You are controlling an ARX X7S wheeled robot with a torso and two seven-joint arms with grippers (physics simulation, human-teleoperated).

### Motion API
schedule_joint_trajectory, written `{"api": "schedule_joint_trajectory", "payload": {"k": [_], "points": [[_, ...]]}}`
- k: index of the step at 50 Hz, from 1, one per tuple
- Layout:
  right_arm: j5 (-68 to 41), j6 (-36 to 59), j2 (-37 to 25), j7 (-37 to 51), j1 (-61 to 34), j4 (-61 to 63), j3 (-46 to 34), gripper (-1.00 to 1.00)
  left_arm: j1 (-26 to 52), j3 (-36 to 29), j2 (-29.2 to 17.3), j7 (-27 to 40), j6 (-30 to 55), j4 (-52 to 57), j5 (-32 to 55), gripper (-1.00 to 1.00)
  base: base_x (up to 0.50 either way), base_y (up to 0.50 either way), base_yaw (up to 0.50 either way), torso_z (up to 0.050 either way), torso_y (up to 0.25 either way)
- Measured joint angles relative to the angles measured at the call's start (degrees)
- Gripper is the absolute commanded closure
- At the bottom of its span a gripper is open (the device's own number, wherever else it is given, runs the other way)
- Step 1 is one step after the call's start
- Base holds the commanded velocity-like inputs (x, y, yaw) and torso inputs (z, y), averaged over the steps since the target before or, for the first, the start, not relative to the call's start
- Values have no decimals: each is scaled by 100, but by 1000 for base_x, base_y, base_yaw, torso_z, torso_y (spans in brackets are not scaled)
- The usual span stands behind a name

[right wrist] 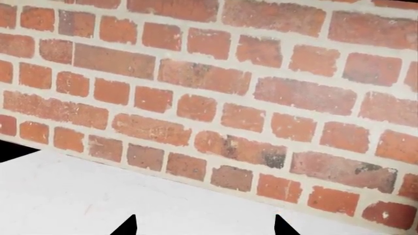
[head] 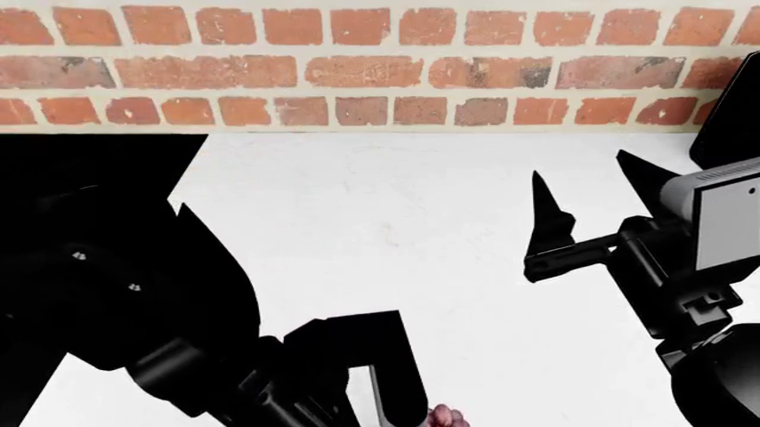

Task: Pick the grape, celery from the counter and place them in the cabinet. Then close the cabinet.

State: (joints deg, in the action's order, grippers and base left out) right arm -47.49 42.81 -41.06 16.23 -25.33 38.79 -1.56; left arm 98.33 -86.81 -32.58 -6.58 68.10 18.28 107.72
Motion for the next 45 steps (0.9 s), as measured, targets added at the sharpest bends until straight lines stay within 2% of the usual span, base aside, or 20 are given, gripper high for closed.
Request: {"api": "schedule_joint_trajectory", "payload": {"k": [17, 45], "points": [[-80, 22, -52, 44, -6, 43, 64, -100, 97, 152, -161, 176, -241, 35, -133, 100, 0, 0, 0, 0, 0], [-400, 306, -178, 287, -304, 240, 174, -100, 1091, 1164, -1110, 169, -720, -270, -98, 100, 0, 0, 0, 0, 0]]}}
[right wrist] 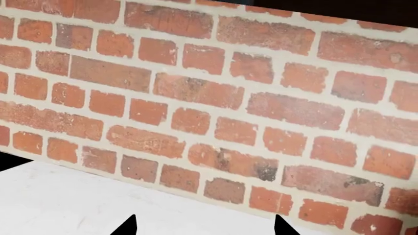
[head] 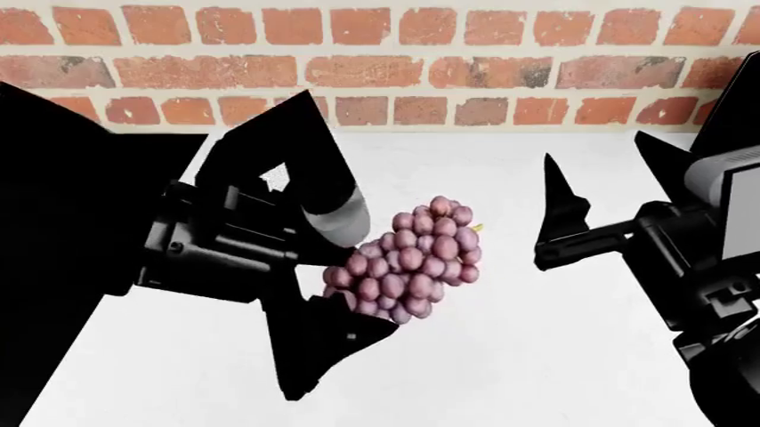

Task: Pick the grape, celery from the counter and place them in the cabinet. Then close the cabinet.

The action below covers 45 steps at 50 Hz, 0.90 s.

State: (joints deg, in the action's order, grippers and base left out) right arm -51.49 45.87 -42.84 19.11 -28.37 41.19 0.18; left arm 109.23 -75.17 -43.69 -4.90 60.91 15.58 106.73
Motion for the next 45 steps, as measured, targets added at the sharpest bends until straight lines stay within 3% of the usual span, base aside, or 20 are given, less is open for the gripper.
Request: {"api": "schedule_joint_trajectory", "payload": {"k": [17, 45], "points": [[-102, 61, -22, 118, -114, 120, 31, -100, 614, 629, -402, 256, -453, -519, 56, 100, 0, 0, 0, 0, 1], [-14, -40, 18, 129, -48, 127, -56, -100, 1482, 1487, -312, 439, -1090, -1436, 113, 100, 0, 0, 0, 0, 1]]}}
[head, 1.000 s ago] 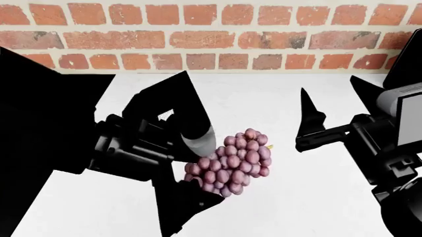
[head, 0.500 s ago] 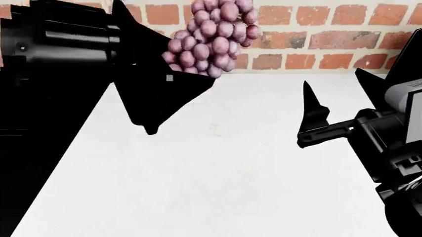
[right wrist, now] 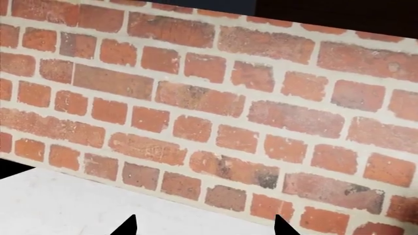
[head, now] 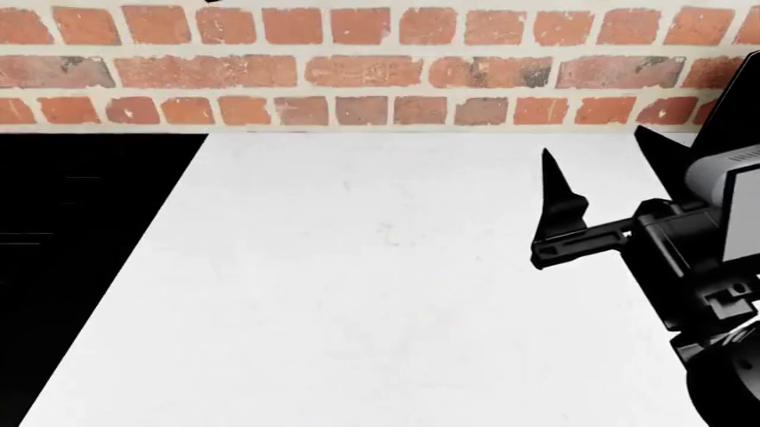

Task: Pick the grape, celery from the counter and place them in the cabinet. Then close the cabinet.

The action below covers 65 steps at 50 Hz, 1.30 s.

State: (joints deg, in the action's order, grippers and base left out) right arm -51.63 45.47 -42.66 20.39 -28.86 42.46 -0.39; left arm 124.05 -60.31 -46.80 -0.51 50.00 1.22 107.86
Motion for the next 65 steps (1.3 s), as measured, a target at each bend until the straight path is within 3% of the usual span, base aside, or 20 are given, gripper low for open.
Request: {"api": "schedule_joint_trajectory", "payload": {"k": [18, 25, 31, 40, 54, 65], "points": [[76, -80, 30, -27, 26, -51, -69, -100, 596, 59, 575, -239, 135, -1000, -449, 100, 0, 0, 0, 0, 1], [104, -110, 43, -34, 40, -67, -96, -100, 809, 180, 1001, -355, 318, -1698, -990, 100, 0, 0, 0, 1, 0], [112, -112, 53, -30, 26, -72, -126, -100, 912, 675, 1467, -539, 664, -2285, -1784, 100, 0, 0, 0, 0, 2], [152, -152, 61, -51, 41, -97, -163, -100, 996, 1957, 2364, -1336, 1305, -3166, -4000, 100, 0, 0, 0, 0, 0], [206, -250, 60, -85, 143, -129, -168, -100, 1049, 4498, 3909, -3577, 1602, -4574, -9273, 100, 0, 0, 0, 0, 1], [237, -328, 45, -105, 238, -145, -140, -100, 1051, 5282, 4418, -4298, 1702, -5197, -11299, 100, 0, 0, 0, 0, 0]]}}
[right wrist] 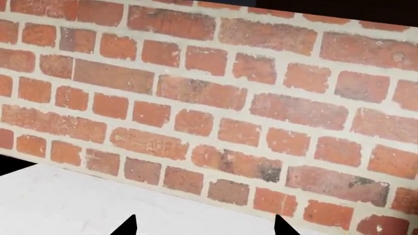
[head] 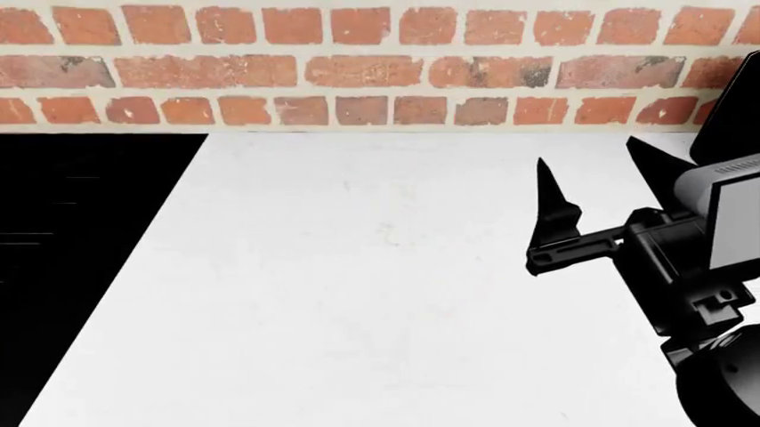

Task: Pick the grape, celery from the counter and place them in the cabinet. Then close the cabinet.

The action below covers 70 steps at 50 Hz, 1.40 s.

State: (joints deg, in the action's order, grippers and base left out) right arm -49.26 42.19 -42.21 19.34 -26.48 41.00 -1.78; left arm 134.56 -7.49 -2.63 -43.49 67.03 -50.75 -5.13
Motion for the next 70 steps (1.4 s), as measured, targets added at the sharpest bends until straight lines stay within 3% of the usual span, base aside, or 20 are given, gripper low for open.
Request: {"api": "schedule_joint_trajectory", "payload": {"k": [14, 34, 35, 70], "points": [[20, -43, -6, -15, 16, -33, -9, -100, -7, 274, 189, -176, 201, -498, -1015, 100, 0, 0, 0, 1, 1], [42, -106, -3, -39, 50, -88, -28, -100, 45, 664, 178, 641, 498, -629, -652, 100, 0, 0, 1, 0, 0], [45, -110, -3, -41, 54, -91, -29, -100, 45, 676, 176, 674, 505, -634, -631, -100, 0, 3, 3, 0, 0], [92, -237, 4, -58, 180, -133, -47, -100, 43, 637, 73, 1010, 569, -681, -612, -100, 1, 0, 0, 0, 0]]}}
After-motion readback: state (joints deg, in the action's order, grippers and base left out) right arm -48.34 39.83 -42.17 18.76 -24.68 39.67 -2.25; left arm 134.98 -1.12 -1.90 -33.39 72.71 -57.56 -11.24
